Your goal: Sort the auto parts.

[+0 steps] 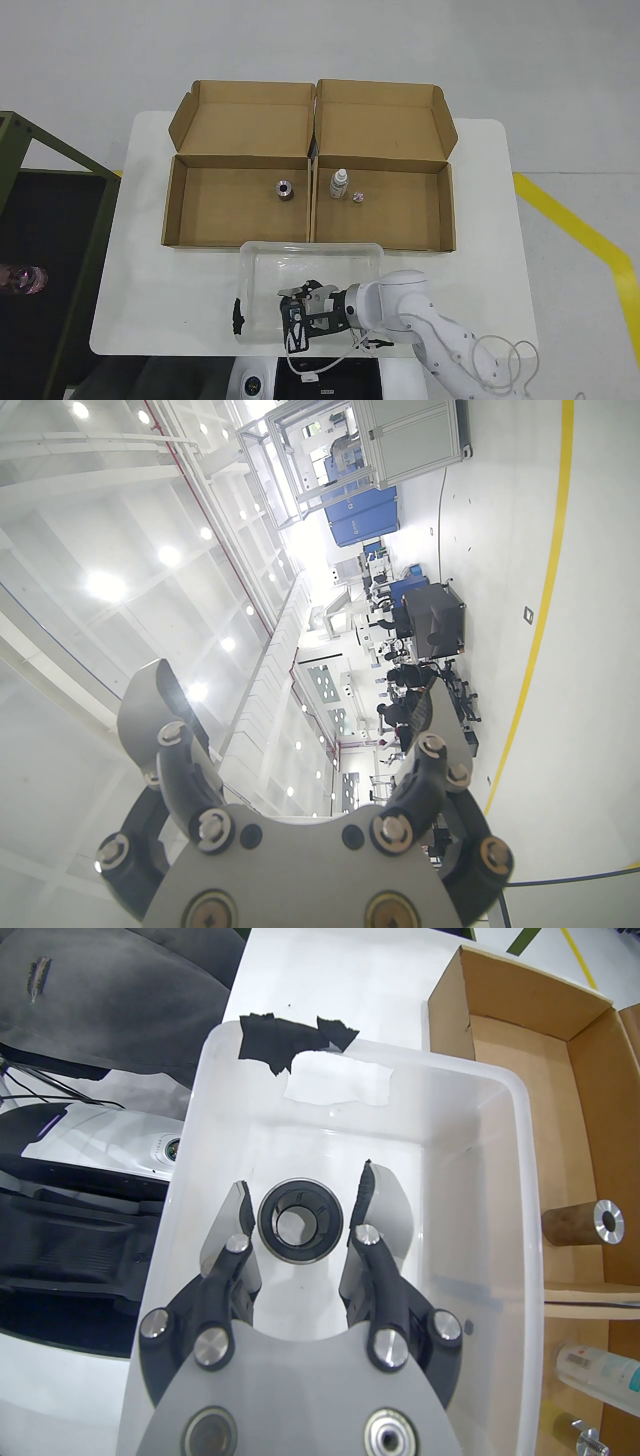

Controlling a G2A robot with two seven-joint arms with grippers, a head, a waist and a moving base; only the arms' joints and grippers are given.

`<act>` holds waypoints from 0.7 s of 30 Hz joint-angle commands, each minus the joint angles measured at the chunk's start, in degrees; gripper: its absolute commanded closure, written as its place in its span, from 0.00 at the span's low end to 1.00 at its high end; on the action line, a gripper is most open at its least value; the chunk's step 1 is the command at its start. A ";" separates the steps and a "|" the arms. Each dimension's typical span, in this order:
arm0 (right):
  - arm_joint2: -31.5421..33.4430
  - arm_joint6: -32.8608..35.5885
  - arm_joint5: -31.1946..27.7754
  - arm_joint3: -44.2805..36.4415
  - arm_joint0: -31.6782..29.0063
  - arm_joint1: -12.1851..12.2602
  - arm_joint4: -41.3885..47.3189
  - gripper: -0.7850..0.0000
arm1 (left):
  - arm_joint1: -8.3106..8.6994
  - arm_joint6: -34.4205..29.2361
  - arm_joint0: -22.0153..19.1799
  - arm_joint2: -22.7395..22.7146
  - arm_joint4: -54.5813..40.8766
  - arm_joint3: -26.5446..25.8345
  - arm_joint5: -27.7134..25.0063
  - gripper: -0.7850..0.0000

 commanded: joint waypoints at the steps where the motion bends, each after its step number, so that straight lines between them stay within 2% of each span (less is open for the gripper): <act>1: -0.04 -0.07 0.10 0.27 0.10 0.11 -0.15 0.39 | 0.00 0.00 0.00 0.00 0.00 0.00 0.00 0.00; 8: -0.58 -0.67 0.43 1.85 1.00 0.39 -0.75 0.35 | 0.00 0.00 0.00 0.00 0.00 0.00 0.00 0.00; 21: -3.23 -1.88 1.69 5.42 3.68 0.29 -1.24 0.36 | 0.00 0.00 0.00 0.00 0.00 0.00 0.00 0.00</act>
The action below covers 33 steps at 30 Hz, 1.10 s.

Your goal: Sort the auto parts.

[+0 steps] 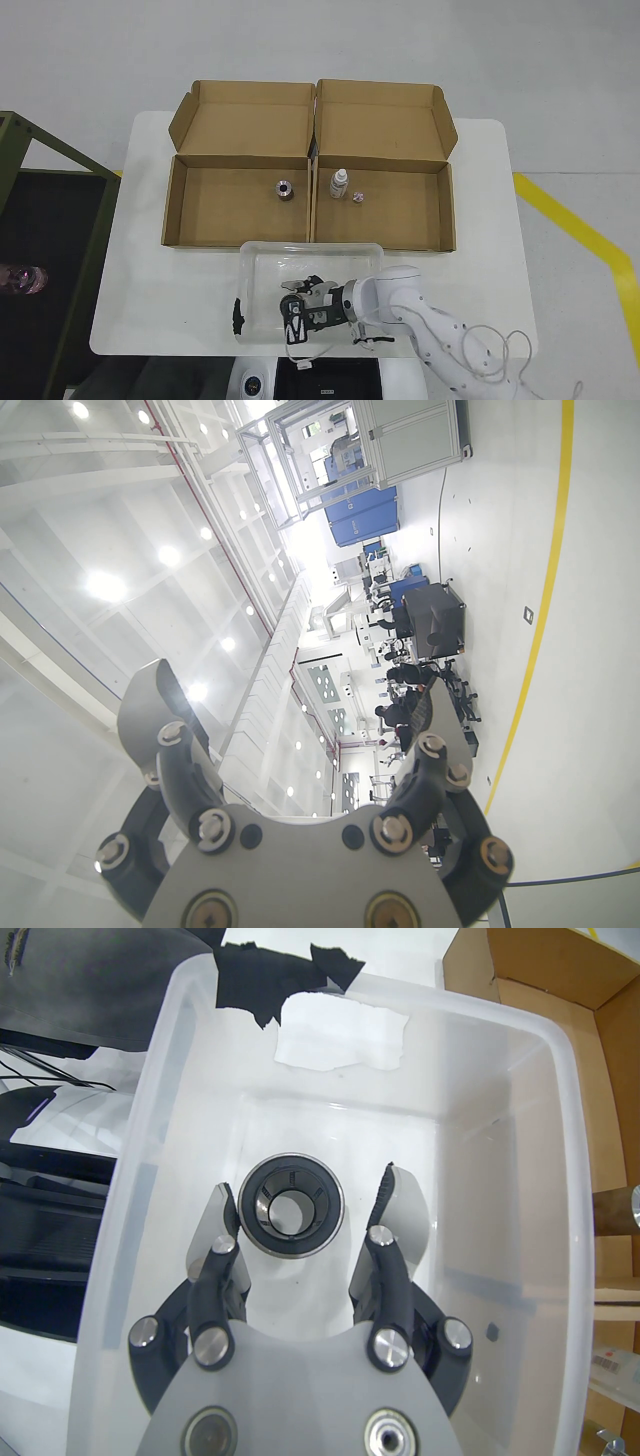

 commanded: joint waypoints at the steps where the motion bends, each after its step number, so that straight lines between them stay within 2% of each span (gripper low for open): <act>1: -0.50 -0.19 0.22 0.55 0.44 -0.08 0.07 0.37 | 0.00 0.00 0.00 0.00 0.00 0.00 0.00 0.00; 5: -1.50 -0.69 0.59 1.60 1.49 -0.25 0.21 0.40 | 0.00 0.00 0.00 0.00 0.00 0.00 0.00 0.00; 14: -3.50 -2.31 0.92 4.28 3.46 -0.62 1.03 0.56 | 0.00 0.00 0.00 0.00 0.00 0.00 0.00 0.00; 24: -4.29 -4.80 0.59 4.45 5.33 -0.81 2.83 1.00 | 0.00 0.00 0.00 0.00 0.00 0.00 0.00 0.00; 33: -3.08 -5.87 -0.17 0.04 5.97 -0.37 4.27 1.00 | 0.00 0.00 0.00 0.00 0.00 0.00 0.00 0.00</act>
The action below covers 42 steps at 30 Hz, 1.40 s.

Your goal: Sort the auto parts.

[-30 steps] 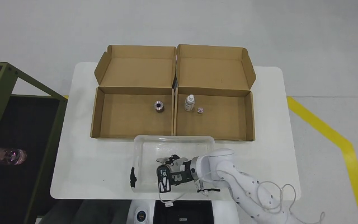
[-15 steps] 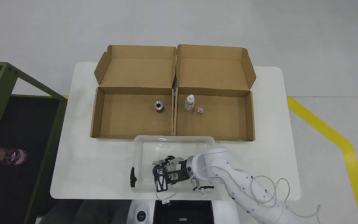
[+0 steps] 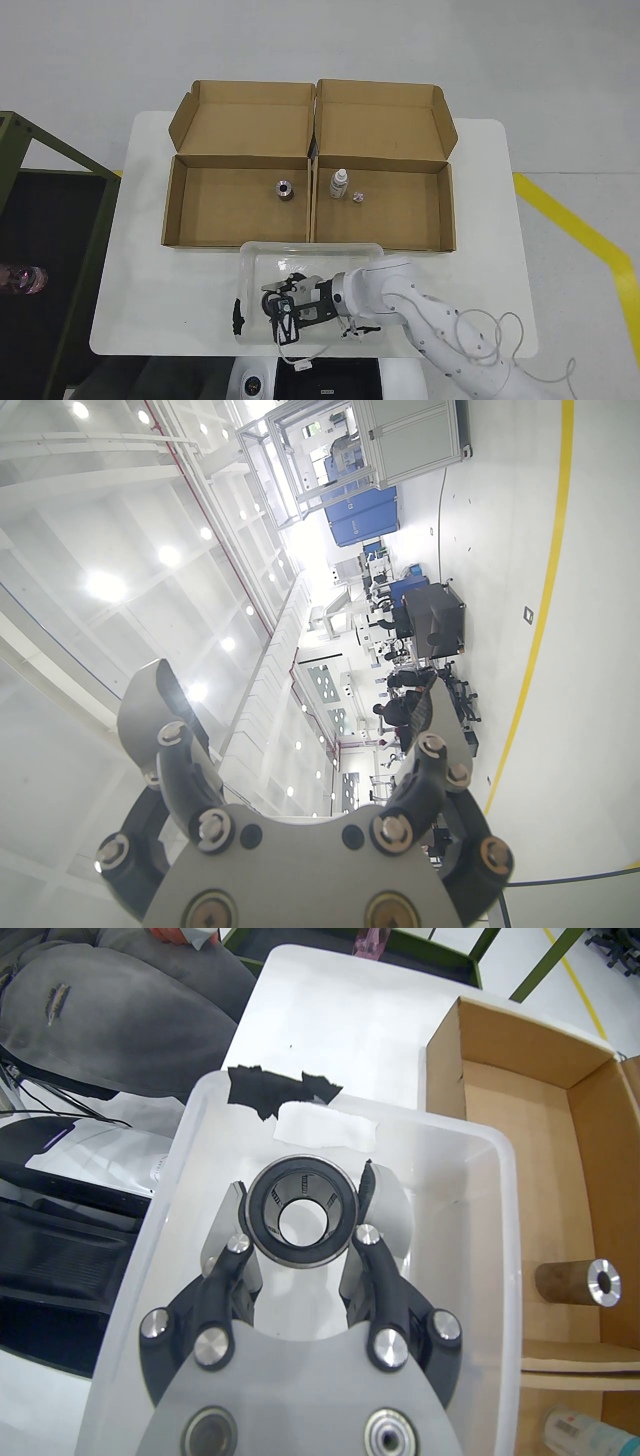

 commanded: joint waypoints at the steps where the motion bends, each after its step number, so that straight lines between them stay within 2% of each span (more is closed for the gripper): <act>1: 0.40 -0.18 0.11 -0.85 0.07 0.11 0.29 1.00 | 0.00 0.00 0.00 0.00 0.00 0.00 0.00 0.00; 24: 6.86 -2.40 1.22 -6.93 1.07 1.64 3.27 1.00 | 0.00 0.00 0.00 0.00 0.00 0.00 0.00 0.00; 34: 6.95 -2.83 3.02 -4.90 4.74 1.34 4.41 1.00 | 0.00 0.00 0.00 0.00 0.00 0.00 0.00 0.00; 42: 5.48 -2.80 4.88 -0.06 10.22 0.36 6.35 1.00 | 0.00 0.00 0.00 0.00 0.00 0.00 0.00 0.00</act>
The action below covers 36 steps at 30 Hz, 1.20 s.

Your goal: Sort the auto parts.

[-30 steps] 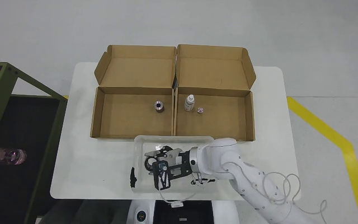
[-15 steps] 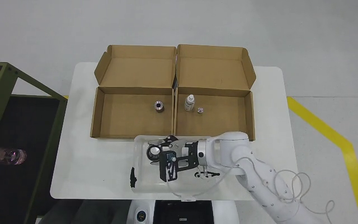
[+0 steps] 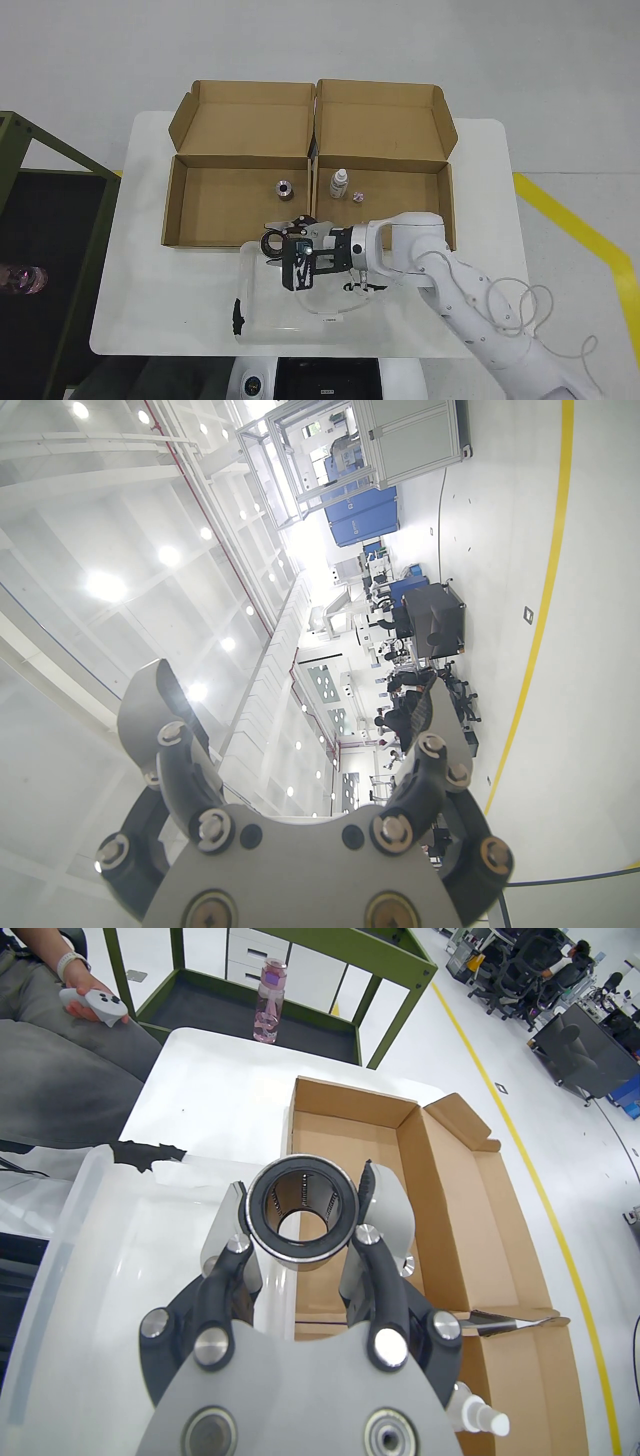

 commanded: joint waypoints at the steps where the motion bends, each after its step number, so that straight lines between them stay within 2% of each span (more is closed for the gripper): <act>1: -0.48 0.15 0.62 1.56 1.54 -0.31 0.49 1.00 | 0.00 0.00 0.00 0.00 0.00 0.00 0.00 0.00; 17: -6.47 1.52 4.97 16.34 12.78 -3.77 4.78 1.00 | 0.00 0.00 0.00 0.00 0.00 0.00 0.00 0.00; 36: -12.21 -0.19 6.49 31.68 17.92 -7.57 7.80 1.00 | 0.00 0.00 0.00 0.00 0.00 0.00 0.00 0.00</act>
